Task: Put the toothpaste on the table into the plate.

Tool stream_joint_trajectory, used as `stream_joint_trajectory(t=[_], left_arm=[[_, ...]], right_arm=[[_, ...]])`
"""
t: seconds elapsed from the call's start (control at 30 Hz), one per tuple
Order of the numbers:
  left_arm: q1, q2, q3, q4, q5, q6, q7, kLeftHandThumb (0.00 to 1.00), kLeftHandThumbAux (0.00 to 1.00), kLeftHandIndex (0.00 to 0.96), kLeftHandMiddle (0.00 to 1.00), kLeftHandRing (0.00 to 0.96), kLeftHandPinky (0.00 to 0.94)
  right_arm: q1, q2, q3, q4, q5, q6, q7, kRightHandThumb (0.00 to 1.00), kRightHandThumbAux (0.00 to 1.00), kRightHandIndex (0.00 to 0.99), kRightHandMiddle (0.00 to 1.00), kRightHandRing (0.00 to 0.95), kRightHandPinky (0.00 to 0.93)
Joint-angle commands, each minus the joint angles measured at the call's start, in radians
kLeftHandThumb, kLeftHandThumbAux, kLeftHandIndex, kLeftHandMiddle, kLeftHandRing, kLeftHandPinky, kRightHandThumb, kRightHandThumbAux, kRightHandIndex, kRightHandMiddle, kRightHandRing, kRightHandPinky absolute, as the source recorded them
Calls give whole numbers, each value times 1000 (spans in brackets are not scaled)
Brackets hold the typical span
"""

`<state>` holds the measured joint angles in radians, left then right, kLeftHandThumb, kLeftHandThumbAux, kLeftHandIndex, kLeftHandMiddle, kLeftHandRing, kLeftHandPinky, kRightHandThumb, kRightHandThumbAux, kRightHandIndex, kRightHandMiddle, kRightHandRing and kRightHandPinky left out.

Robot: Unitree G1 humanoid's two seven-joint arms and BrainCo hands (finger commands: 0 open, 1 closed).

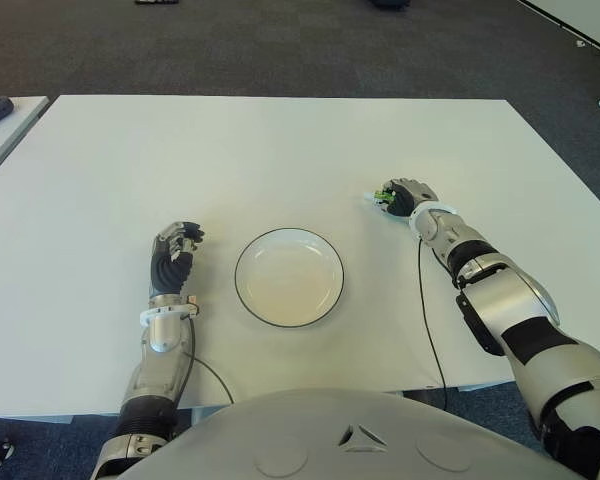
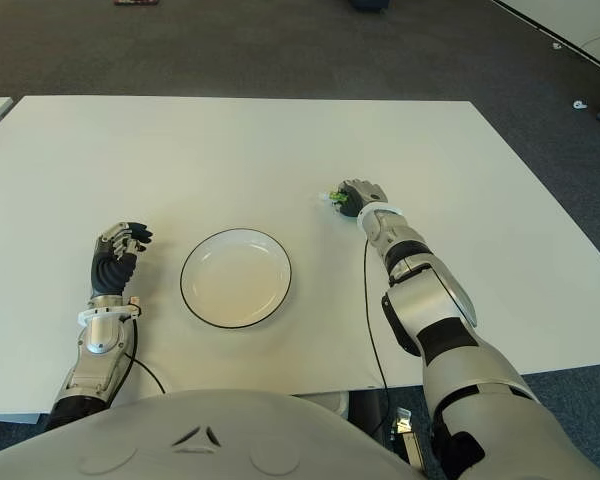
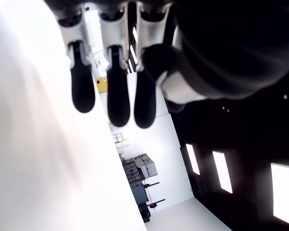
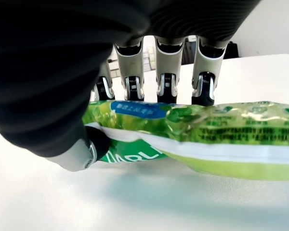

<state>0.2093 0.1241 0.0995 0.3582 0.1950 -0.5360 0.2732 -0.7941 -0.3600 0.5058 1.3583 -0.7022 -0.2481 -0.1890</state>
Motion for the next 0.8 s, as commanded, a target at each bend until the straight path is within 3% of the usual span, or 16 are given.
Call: stream_joint_trajectory(t=[0.03, 0.3, 0.8], left_arm=[[-2, -2, -1, -5, -5, 10, -10, 834, 679, 407, 473, 480, 466], [6, -4, -4, -32, 2, 40, -10, 835, 677, 417, 466, 482, 479], [38, -31, -4, -124, -20, 124, -21, 837, 674, 444, 451, 431, 422]], right_arm=[[22, 11, -18, 9, 22, 9, 23, 709, 719, 438, 757, 755, 774], [26, 19, -59, 6, 56, 10, 7, 709, 720, 438, 771, 761, 756], [28, 17, -50, 8, 39, -2, -17, 709, 719, 439, 778, 764, 750]])
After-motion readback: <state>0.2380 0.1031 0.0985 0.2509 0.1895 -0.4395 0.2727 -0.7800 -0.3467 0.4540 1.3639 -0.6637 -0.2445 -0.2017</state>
